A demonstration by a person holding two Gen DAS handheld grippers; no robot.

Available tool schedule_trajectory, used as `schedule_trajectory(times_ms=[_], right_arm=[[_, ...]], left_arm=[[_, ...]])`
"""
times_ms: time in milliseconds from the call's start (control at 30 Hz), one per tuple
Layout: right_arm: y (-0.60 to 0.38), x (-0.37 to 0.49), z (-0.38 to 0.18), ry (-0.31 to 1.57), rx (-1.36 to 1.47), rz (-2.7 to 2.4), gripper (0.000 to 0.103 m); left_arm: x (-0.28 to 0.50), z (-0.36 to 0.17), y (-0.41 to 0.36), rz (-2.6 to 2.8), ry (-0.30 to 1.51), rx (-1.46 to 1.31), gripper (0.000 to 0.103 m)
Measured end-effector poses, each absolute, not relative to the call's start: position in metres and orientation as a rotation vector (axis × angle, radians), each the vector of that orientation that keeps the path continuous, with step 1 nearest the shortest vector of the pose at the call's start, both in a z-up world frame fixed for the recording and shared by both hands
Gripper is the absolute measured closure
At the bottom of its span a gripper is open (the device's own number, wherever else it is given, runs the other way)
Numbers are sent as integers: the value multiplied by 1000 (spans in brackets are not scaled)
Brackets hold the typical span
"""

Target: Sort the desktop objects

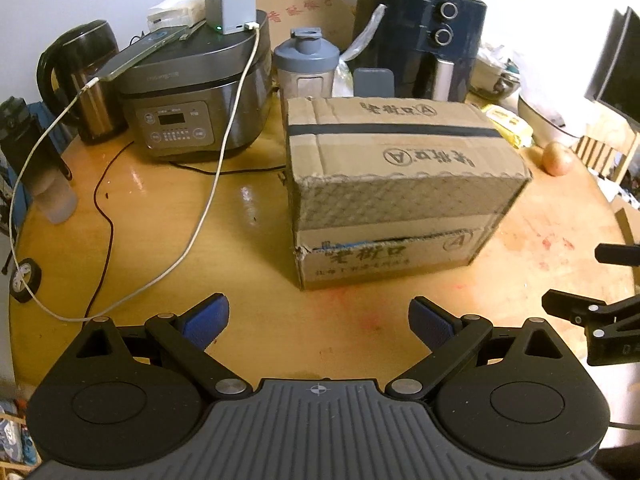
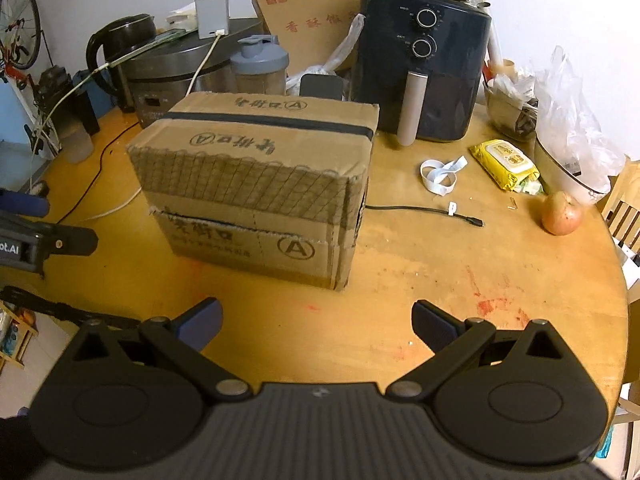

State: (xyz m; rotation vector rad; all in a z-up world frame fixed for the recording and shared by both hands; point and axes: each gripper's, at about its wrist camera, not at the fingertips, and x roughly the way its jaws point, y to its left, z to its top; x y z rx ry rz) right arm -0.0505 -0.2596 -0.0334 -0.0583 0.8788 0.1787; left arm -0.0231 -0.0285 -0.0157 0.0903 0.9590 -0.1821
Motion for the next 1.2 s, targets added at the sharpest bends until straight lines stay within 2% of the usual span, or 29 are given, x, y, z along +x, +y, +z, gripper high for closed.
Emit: schedule_trajectory(times_ms=[1200], right_arm=[[-271, -76, -29, 860, -41, 141, 0]], left_arm=[[-49, -11, -35, -197, 939, 92, 4]])
